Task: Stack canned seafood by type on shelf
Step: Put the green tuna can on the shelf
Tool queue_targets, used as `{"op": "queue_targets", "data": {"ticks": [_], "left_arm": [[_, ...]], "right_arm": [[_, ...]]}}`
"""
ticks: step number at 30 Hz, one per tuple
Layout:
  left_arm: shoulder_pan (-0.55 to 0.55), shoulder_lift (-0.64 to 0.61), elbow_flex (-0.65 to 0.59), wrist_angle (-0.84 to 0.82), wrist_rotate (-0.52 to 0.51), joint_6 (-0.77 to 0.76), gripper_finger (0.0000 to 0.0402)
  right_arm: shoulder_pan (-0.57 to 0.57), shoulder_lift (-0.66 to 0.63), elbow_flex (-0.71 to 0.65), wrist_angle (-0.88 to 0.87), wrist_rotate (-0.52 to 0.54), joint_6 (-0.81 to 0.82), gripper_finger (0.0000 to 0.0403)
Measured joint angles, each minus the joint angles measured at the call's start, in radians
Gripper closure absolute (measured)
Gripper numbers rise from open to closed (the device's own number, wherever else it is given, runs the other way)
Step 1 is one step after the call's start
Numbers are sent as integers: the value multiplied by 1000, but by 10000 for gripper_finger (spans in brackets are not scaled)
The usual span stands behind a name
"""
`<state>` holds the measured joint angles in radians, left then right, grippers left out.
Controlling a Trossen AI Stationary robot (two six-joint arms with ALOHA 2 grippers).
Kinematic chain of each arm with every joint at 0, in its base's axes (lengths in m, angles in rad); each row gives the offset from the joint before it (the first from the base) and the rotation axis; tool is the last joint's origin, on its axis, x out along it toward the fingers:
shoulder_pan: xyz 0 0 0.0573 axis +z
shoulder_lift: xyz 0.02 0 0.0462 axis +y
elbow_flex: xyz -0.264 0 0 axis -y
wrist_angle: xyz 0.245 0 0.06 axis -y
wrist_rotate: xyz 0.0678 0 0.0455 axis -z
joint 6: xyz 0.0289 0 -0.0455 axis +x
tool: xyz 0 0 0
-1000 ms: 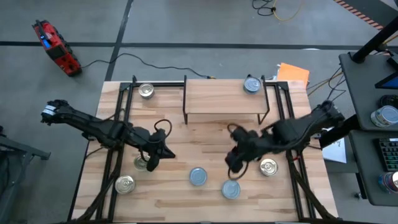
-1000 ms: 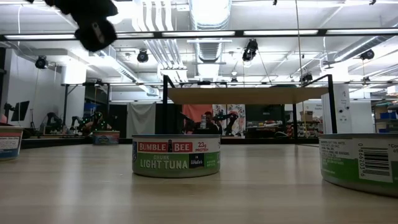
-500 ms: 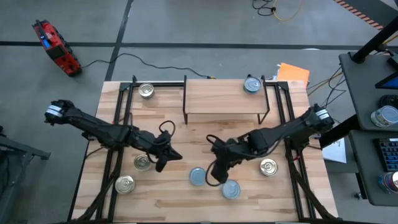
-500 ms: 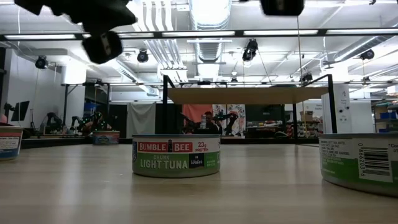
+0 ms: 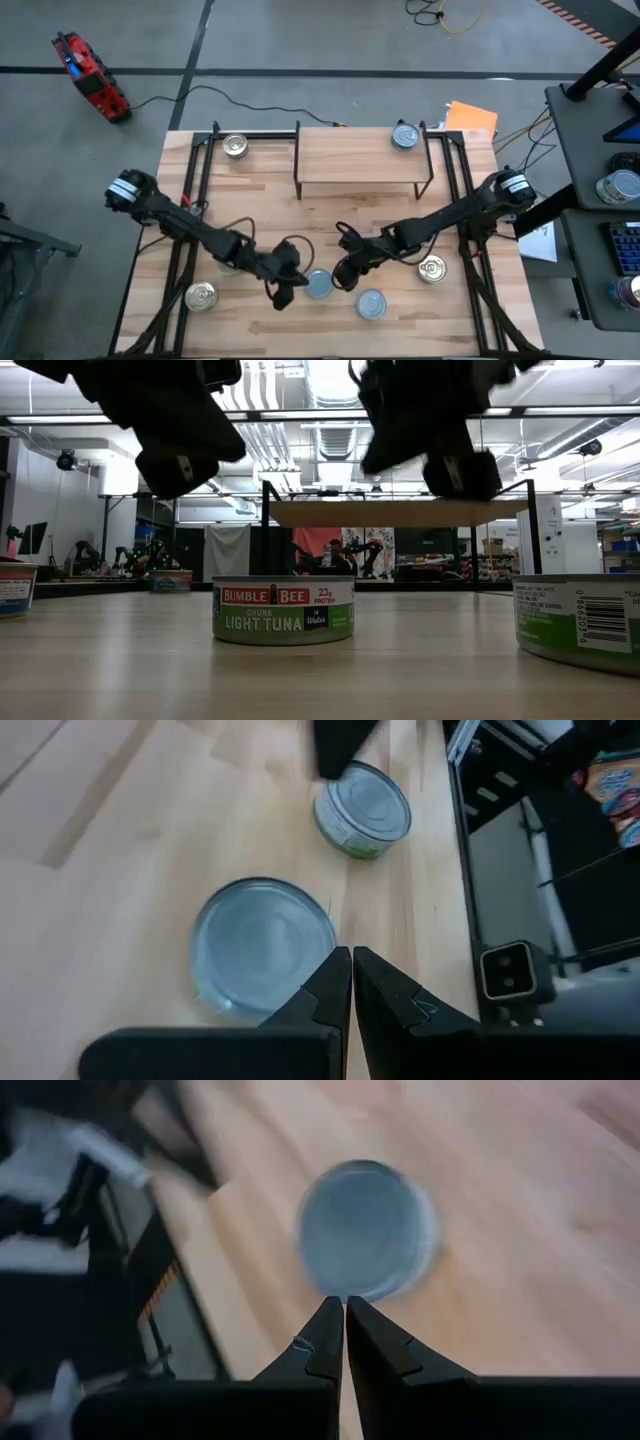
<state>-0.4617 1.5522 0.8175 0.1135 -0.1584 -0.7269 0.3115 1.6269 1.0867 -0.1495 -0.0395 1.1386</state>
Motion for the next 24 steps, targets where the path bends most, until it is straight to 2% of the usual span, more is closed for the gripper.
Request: {"op": "queue_targets", "data": {"ticks": [5,11,15,19,24], "left_arm": [[-34,69,30,-33,-87,10,401],[-46,132,39,-13,-94,10,401],[-53,131,39,-7,-98,20,401],[-55,131,29,-20,-117,62,401],[-55,141,24,12,-119,163,401]], "right_arm": [[0,35,-22,27,73,79,394],[0,87,28,-2,103,69,394],[0,134,70,-51,124,76,389],[0,170,95,-64,129,82,369],[0,194,106,-63,129,100,321]]}}
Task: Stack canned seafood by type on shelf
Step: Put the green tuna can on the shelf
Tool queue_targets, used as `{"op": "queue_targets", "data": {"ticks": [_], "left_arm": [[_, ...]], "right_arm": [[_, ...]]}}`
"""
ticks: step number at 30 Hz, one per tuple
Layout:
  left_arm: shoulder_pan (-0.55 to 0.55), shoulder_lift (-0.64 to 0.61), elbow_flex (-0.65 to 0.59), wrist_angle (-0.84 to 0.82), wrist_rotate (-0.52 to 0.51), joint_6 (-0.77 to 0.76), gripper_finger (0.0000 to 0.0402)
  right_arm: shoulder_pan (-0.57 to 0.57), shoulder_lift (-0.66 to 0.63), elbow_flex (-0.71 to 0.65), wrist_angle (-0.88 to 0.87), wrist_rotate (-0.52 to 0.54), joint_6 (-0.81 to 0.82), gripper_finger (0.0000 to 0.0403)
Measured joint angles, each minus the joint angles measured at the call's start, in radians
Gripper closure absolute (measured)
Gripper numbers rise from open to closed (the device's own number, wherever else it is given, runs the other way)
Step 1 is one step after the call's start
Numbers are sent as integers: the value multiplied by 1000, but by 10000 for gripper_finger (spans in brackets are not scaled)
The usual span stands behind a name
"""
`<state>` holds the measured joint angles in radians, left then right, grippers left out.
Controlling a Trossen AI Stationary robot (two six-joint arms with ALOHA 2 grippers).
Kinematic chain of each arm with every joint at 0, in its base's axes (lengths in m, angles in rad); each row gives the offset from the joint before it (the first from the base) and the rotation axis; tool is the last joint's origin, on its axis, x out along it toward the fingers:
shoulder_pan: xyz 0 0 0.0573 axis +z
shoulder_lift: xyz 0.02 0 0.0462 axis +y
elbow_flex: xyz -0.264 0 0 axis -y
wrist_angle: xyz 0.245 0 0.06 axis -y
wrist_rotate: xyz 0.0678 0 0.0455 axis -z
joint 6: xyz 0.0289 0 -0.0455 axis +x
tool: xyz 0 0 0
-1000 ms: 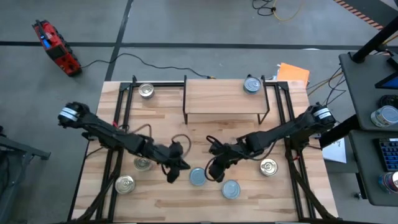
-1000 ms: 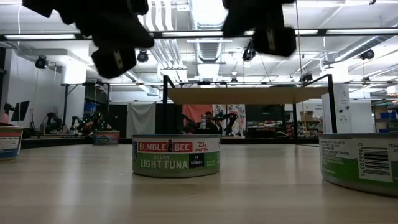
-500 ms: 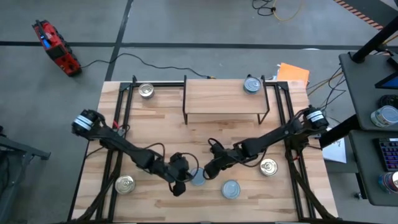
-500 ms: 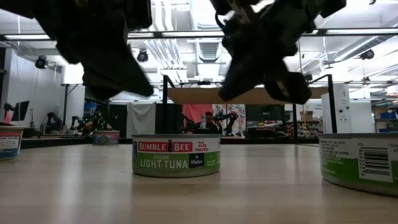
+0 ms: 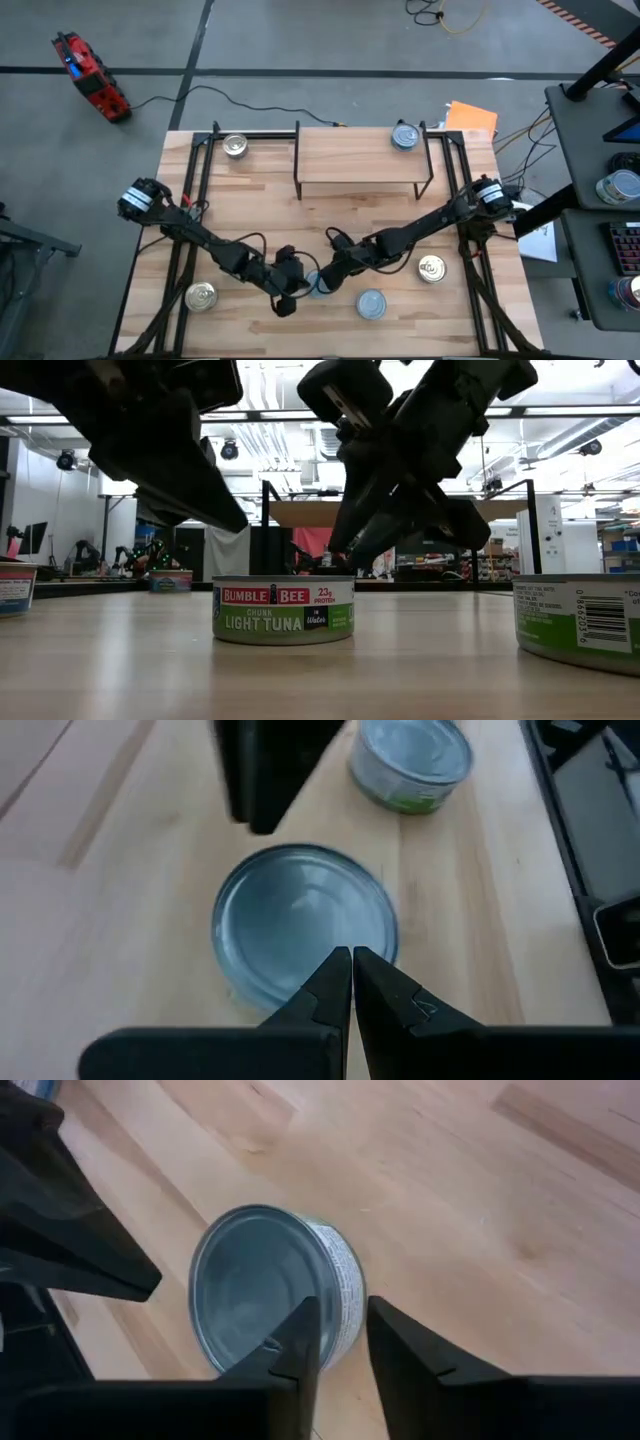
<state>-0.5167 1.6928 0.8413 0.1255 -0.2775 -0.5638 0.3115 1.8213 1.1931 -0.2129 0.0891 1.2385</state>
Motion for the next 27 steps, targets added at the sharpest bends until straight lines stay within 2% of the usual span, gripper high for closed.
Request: {"op": "queue_targets", "data": {"ticks": [7,11,14,20,22,25,27], "left_arm": [[45,-13,-4,13,63,202,401],[59,-16,-4,36,191,202,401],[61,-26,-4,40,220,221,401],[94,-46,5,19,447,423,401],[99,-42,5,-30,429,472,401],[100,-22,5,-70,288,475,401],[100,-7,6,-50,234,460,401]], "right_arm": [[0,1,-2,7,0,-9,248],[0,1,-2,8,-1,-37,217],[0,0,-2,9,-3,-35,203],[2,0,-2,9,-41,-37,191],[3,0,-2,9,-45,-38,191],[3,0,-2,9,-45,-35,190],[2,0,-3,9,-45,-35,190]]}}
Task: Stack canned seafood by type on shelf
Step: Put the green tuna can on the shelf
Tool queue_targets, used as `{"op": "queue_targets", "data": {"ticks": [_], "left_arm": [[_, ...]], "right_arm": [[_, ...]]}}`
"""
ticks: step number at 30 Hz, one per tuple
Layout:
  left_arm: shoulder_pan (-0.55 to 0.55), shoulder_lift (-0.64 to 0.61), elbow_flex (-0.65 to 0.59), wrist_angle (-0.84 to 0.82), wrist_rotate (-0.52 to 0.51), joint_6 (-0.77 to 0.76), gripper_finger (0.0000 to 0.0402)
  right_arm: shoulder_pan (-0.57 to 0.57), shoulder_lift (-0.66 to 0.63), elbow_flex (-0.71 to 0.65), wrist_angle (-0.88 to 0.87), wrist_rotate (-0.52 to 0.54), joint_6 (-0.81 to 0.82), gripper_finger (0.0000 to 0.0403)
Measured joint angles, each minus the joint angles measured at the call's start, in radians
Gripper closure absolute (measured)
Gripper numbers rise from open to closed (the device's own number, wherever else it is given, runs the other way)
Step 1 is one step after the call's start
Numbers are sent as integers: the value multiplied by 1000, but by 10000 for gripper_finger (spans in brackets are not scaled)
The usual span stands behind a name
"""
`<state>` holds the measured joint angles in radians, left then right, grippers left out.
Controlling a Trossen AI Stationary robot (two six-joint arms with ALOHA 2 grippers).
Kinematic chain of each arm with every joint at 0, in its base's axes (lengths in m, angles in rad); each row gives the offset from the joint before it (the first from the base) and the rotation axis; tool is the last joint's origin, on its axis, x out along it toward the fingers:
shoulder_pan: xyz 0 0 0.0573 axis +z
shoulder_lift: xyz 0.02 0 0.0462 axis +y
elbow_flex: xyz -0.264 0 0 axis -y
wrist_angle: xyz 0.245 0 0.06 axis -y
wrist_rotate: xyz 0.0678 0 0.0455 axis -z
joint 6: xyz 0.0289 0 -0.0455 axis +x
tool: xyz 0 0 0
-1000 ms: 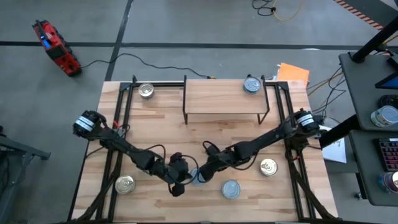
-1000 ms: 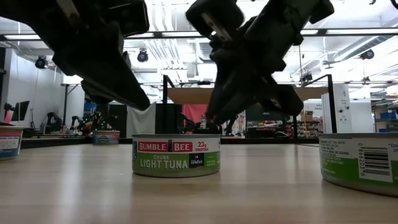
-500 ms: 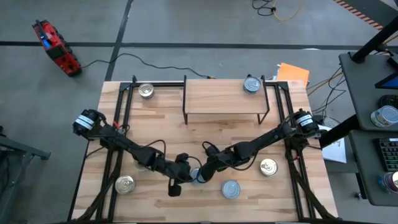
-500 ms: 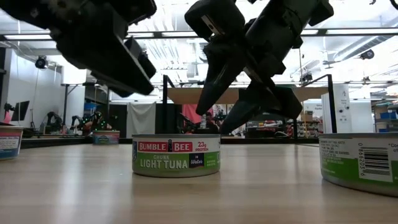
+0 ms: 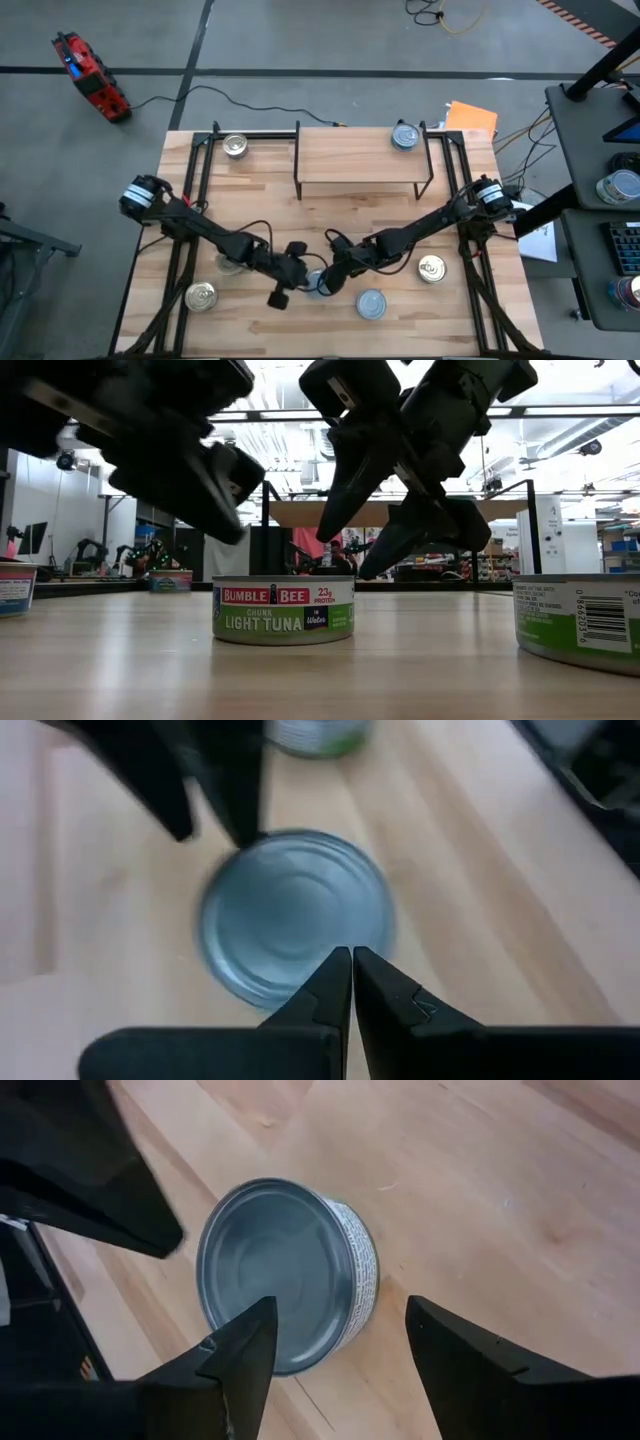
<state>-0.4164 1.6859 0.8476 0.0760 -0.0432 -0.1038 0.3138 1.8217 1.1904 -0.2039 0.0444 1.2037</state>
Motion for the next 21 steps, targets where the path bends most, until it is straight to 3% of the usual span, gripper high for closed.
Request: {"op": "queue_targets", "data": {"ticks": [4,21], "left_arm": [[-2,29,1,20,-61,-69,401],[-59,90,6,32,-90,-152,401]], "right_arm": [[0,1,-1,-2,2,-9,190],[0,33,-5,15,-27,0,190]]}}
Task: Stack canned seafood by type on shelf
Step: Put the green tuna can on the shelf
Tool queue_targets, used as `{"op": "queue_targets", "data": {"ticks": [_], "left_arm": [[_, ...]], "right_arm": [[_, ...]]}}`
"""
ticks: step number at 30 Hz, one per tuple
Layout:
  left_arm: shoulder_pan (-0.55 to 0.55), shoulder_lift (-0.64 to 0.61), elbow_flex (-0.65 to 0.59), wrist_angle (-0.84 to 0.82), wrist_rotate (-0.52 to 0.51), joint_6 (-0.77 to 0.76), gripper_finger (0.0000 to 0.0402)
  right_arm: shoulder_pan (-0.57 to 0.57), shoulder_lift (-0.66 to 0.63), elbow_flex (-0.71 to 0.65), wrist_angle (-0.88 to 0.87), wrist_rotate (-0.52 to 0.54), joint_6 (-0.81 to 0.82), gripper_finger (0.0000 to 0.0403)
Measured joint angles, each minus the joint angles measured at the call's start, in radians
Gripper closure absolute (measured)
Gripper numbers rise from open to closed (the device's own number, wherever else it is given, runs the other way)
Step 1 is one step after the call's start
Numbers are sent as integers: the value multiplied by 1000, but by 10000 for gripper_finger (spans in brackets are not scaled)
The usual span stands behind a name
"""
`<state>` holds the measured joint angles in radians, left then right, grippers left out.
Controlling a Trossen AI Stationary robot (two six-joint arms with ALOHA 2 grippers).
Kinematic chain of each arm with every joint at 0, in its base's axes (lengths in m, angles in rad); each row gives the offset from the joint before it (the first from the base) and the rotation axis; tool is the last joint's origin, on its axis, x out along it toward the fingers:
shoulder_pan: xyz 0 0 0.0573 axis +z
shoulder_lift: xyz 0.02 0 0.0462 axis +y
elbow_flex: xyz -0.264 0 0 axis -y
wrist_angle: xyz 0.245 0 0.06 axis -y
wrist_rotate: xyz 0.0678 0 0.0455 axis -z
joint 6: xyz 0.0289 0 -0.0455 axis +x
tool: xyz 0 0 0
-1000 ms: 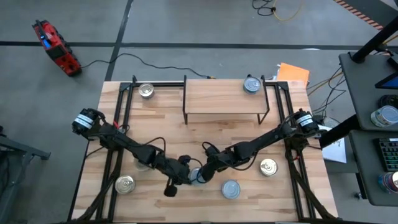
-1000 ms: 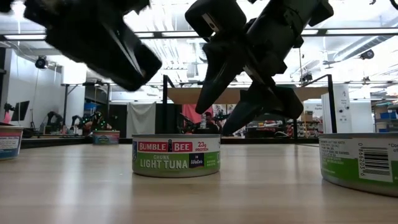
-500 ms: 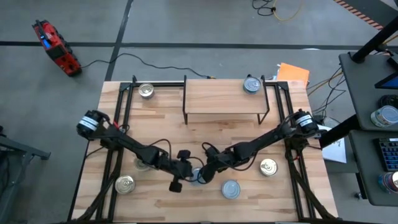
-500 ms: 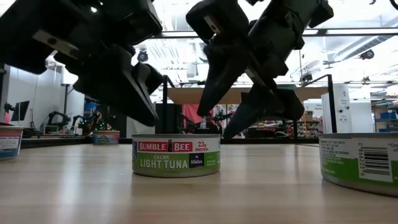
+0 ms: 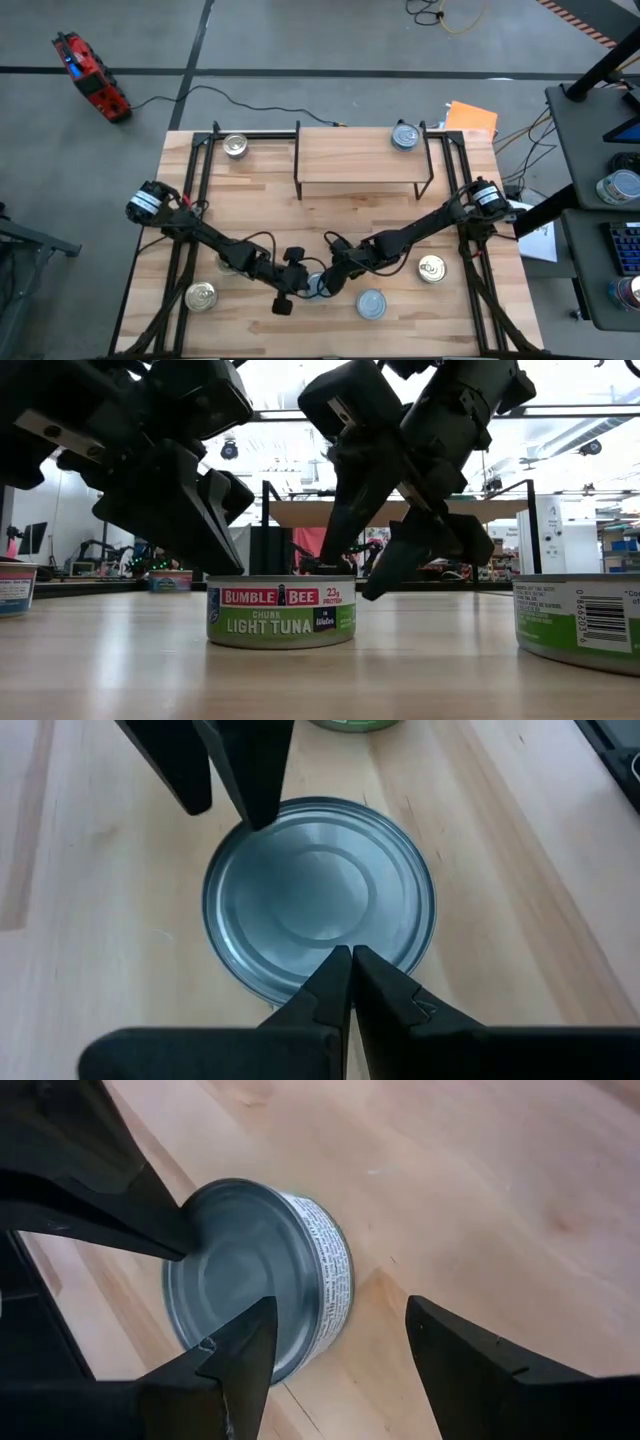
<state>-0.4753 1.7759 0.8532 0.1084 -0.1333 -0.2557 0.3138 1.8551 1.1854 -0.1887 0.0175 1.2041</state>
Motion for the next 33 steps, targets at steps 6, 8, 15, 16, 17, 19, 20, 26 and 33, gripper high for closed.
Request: {"op": "queue_targets", "data": {"ticks": [6,8,15,16,17,19,20,26,33], "left_arm": [[-30,9,0,-3,-69,-34,401],[-43,10,0,-6,-112,-48,401],[-80,10,-7,-15,-213,-126,401],[-84,10,-8,-16,-222,-135,401],[-87,11,-10,-18,-228,-145,401],[-93,11,-14,-18,-239,-164,401],[-96,11,-15,-18,-244,-174,401],[-129,11,-36,-12,-299,-259,401],[-150,11,-72,36,-334,-320,401]], "right_arm": [[0,1,0,11,-2,-9,190],[0,1,0,15,-2,-11,189],[0,1,0,24,-13,-11,158],[0,1,0,28,-18,-15,152],[0,1,0,36,-18,-20,146],[0,1,0,63,-18,-28,135],[0,1,0,71,-18,-32,130],[0,1,-1,74,-18,-34,112],[-1,1,-2,76,-17,-52,110]]}}
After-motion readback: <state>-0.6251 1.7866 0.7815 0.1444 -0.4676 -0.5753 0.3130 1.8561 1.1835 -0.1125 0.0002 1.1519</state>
